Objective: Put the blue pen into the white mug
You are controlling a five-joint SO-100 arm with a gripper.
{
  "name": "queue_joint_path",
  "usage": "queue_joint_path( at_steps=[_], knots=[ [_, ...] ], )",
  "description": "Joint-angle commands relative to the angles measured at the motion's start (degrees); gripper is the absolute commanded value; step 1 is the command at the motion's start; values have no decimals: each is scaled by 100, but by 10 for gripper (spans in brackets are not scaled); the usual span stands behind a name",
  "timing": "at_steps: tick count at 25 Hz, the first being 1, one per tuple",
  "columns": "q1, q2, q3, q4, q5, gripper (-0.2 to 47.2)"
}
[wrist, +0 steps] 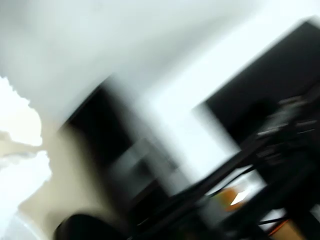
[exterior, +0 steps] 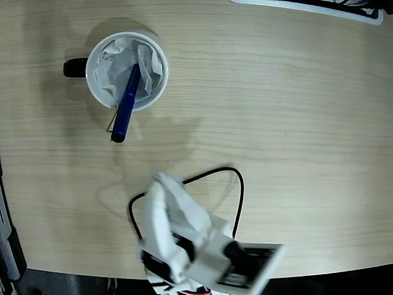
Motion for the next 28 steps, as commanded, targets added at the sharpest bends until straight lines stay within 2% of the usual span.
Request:
queue_joint_path(
  at_steps=[1, 3, 5, 9, 15, 23, 28],
  knots=[
    [439, 729, 53, 677, 949, -1],
    [870, 1143, 53, 1652, 1573, -1],
    [1266, 1635, -105, 3182, 2268, -1],
    [1767, 2329, -149, 5528, 3032, -1],
    [1784, 2856, -123, 8394, 3305, -1],
    [1556, 3577, -272, 10635, 3665, -1],
    [1714, 3674, -281, 10767, 3929, -1]
  ],
)
